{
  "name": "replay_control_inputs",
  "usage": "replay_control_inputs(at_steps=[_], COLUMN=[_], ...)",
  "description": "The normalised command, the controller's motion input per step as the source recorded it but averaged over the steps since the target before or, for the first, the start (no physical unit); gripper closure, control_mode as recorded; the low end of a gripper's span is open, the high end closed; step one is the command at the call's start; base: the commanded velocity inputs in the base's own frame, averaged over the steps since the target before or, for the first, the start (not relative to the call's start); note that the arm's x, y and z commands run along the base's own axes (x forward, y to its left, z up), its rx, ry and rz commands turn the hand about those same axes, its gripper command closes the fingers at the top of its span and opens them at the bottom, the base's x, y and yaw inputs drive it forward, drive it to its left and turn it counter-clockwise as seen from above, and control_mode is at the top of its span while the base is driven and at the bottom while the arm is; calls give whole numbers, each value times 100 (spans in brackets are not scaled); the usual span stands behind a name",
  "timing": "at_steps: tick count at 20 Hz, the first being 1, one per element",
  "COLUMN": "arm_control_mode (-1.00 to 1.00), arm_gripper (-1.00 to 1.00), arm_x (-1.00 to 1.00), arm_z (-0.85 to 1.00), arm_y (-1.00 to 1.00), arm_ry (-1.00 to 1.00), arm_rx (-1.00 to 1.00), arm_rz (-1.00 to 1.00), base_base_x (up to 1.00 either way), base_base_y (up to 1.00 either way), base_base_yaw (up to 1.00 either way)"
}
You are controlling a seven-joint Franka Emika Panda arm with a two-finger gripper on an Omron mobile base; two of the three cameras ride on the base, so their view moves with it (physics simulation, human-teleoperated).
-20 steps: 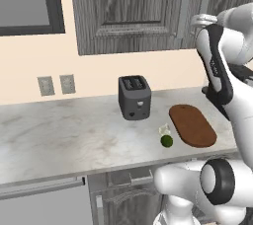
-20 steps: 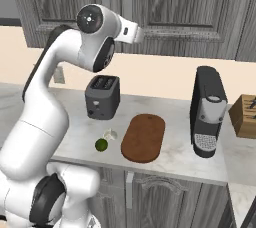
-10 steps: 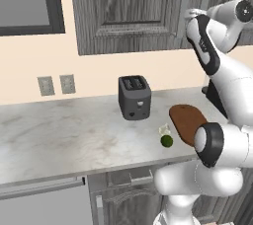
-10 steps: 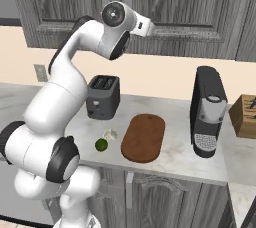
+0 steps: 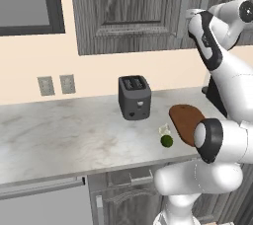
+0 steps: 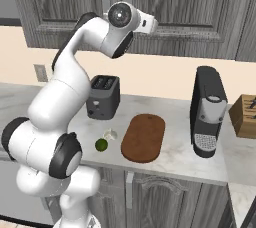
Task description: Open the cabinet. Place the bowl and condiment on the counter. Then place the lime and garlic on the cutting board.
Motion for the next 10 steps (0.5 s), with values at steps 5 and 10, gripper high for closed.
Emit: replay_control_inputs(at_steps=[5,10], arm_control_mode=[-100,-100], arm_gripper=[100,100], arm_x=[57,-13], arm_z=[-18,-2], arm_y=[0,-4], arm_ry=[2,4], arm_rx=[0,0], arm_rz=[0,0], base_base_x=[0,0], base_base_y=[0,0], base_base_yaw=[0,0])
